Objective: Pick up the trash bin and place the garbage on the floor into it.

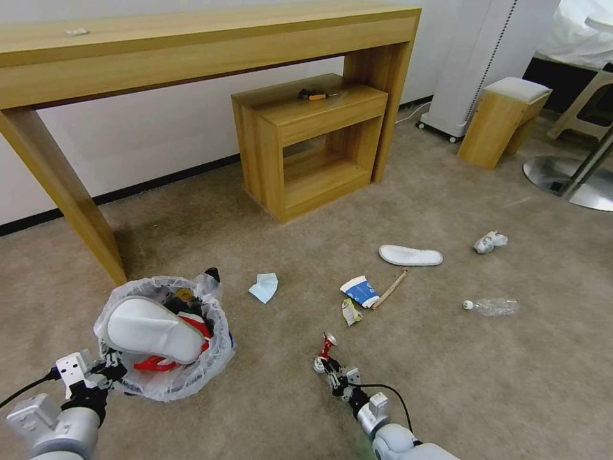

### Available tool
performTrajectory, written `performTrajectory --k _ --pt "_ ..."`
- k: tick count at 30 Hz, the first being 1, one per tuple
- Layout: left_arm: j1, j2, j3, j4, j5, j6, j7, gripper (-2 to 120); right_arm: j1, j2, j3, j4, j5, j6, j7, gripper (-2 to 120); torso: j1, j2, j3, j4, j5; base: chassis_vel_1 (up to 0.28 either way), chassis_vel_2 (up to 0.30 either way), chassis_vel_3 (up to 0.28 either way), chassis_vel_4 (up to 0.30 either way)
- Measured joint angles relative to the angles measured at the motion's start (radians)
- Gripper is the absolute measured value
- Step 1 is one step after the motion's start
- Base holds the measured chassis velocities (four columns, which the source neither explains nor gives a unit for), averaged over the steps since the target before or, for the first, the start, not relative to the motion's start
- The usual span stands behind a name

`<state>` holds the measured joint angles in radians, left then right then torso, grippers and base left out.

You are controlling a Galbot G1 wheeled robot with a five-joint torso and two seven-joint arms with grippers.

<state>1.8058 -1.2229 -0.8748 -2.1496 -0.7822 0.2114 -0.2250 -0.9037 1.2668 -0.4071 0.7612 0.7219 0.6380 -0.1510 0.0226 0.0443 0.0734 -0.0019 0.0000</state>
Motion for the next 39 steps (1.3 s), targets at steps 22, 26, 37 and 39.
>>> performTrajectory --k 22,26,37,39 --pt "-0.002 0.001 0.001 0.038 -0.015 0.057 -0.039 0 -0.018 -0.235 -0.013 0.28 0.067 -0.012 0.019 14 0.0 0.0 0.0 -0.0002 0.0002 0.0 0.0 0.0 0.0" --pt "0.008 -0.001 0.011 0.03 -0.026 0.072 -0.049 0 -0.016 -0.301 -0.015 0.379 0.085 -0.02 0.03 14 0.0 0.0 0.0 -0.0001 0.0002 0.0 0.0 0.0 0.0" --pt "0.025 -0.024 0.023 0.008 -0.037 0.088 -0.047 0 0.044 -0.44 -0.039 0.662 0.115 -0.047 0.065 14 0.0 0.0 0.0 -0.0001 0.0 0.0 0.0 0.0 0.0" --pt "0.026 -0.026 0.022 0.007 -0.037 0.088 -0.047 0 0.051 -0.447 -0.042 0.673 0.116 -0.048 0.065 14 0.0 0.0 0.0 0.0 0.0 0.0 0.0 0.0 0.0"
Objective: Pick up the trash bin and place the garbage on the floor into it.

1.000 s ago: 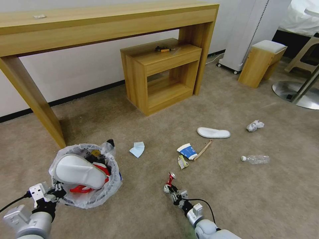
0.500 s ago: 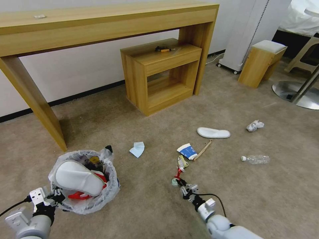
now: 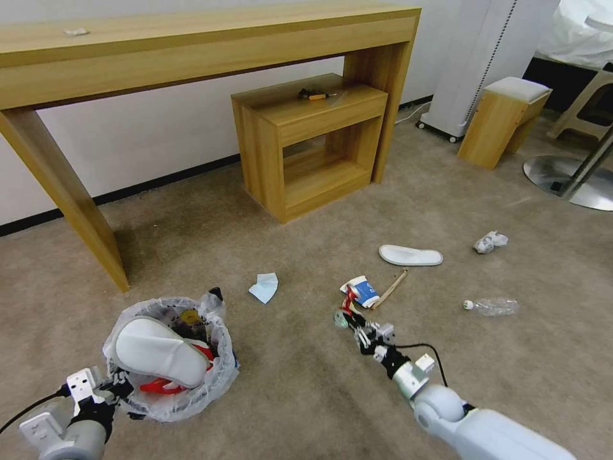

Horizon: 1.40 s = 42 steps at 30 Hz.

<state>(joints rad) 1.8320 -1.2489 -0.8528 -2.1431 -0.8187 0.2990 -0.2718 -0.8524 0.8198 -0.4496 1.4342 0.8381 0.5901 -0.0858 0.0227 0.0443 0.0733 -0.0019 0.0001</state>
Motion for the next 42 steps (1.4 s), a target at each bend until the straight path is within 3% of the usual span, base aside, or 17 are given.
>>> performTrajectory --k 12,22,34,42 --pt "0.0 -0.011 0.005 0.008 0.03 -0.001 0.019 0 0.201 -0.102 -0.098 0.258 0.069 -0.044 0.015 14 0.0 0.0 0.0 0.0001 -0.0002 0.0 0.0 0.0 0.0" --pt "-0.002 -0.002 0.01 0.018 0.033 -0.001 0.024 0 0.286 -0.12 -0.191 0.41 0.09 -0.09 0.038 14 0.0 0.0 0.0 0.0 -0.0001 0.0 0.0 0.0 0.0" --pt "-0.016 0.027 0.013 0.031 0.028 0.006 0.023 0 0.419 -0.072 -0.358 0.466 0.13 -0.105 0.038 14 0.0 0.0 0.0 0.0 -0.0003 0.0 0.0 0.0 0.0" --pt "-0.032 0.055 0.014 0.035 -0.005 0.025 0.006 0 0.548 0.004 -0.516 0.457 0.163 -0.092 0.022 14 0.0 0.0 0.0 -0.0001 -0.0002 0.0 0.0 0.0 0.0"
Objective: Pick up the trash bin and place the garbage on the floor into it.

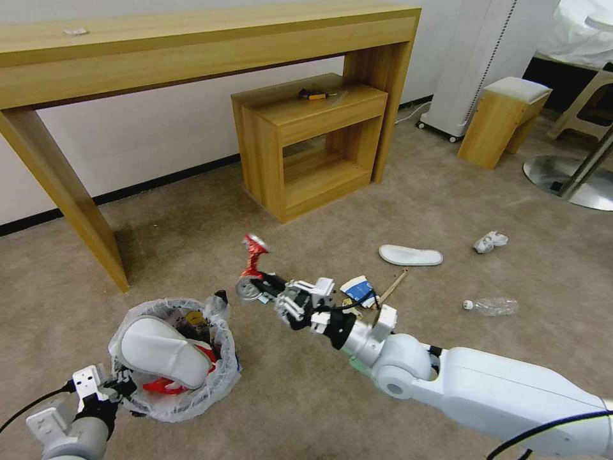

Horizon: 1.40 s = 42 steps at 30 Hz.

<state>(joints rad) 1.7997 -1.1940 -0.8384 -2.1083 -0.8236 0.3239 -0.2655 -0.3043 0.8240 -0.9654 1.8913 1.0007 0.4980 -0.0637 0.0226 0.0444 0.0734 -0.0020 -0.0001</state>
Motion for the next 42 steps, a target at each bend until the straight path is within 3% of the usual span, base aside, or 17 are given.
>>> performTrajectory --k 8,18,42 --pt "-0.011 0.002 -0.007 -0.004 -0.035 0.012 -0.018 0 0.118 0.078 -0.141 -0.023 0.011 0.004 0.003 14 0.0 0.0 0.0 0.0001 0.0 0.0 0.0 0.0 0.0" --pt "-0.018 0.041 -0.015 -0.024 -0.102 0.032 -0.056 0 0.18 0.144 -0.219 -0.054 0.024 0.003 0.011 14 0.0 0.0 0.0 0.0 0.0 0.0 0.0 0.0 0.0" --pt "0.042 0.062 -0.041 -0.156 -0.209 0.065 -0.106 0 0.176 0.224 -0.267 -0.166 0.0 0.005 0.024 14 0.0 0.0 0.0 0.0001 0.0001 0.0 0.0 0.0 0.0"
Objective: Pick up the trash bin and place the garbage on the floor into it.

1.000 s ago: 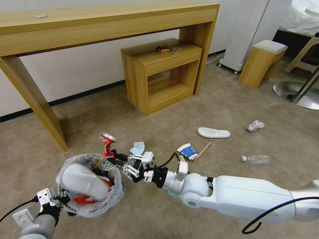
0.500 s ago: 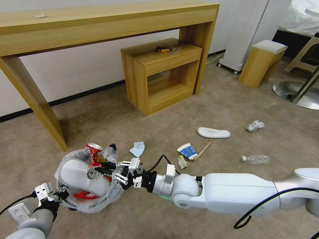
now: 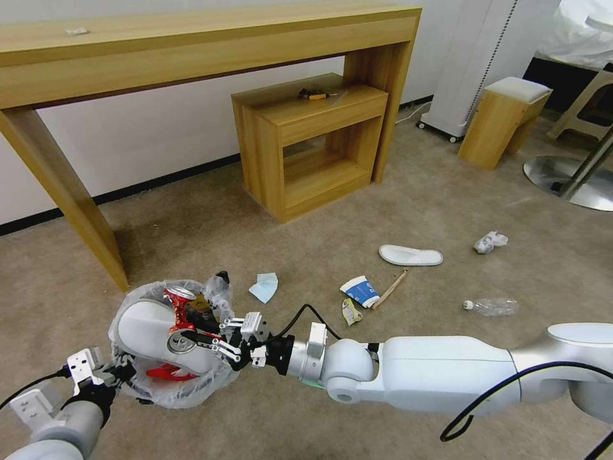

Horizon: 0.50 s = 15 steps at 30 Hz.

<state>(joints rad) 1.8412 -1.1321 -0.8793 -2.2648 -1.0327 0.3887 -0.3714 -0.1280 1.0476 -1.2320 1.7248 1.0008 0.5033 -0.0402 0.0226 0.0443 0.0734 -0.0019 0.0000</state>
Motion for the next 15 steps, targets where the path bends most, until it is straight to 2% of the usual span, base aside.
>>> performTrajectory --k 11,13,14,15 --pt "0.024 -0.002 -0.003 -0.033 -0.006 0.001 0.0 0 -0.009 0.008 0.006 -0.031 -0.013 -0.002 0.005 14 0.0 0.0 0.0 0.0 0.0 0.0 0.0 0.0 0.0" --pt "0.025 -0.003 -0.003 -0.038 -0.007 0.001 0.0 0 -0.011 0.003 0.008 -0.035 -0.014 -0.004 0.004 26 0.0 0.0 0.0 0.0 0.0 0.0 0.0 0.0 0.0" --pt "0.025 -0.003 -0.003 -0.038 -0.007 0.001 0.0 0 -0.011 0.003 0.008 -0.035 -0.014 -0.004 0.004 26 0.0 0.0 0.0 0.0 0.0 0.0 0.0 0.0 0.0" --pt "0.025 -0.003 -0.003 -0.039 -0.009 0.002 0.0 0 -0.011 0.001 0.01 -0.036 -0.015 -0.005 0.004 31 0.0 0.0 0.0 -0.0001 0.0 0.0 0.0 0.0 0.0"
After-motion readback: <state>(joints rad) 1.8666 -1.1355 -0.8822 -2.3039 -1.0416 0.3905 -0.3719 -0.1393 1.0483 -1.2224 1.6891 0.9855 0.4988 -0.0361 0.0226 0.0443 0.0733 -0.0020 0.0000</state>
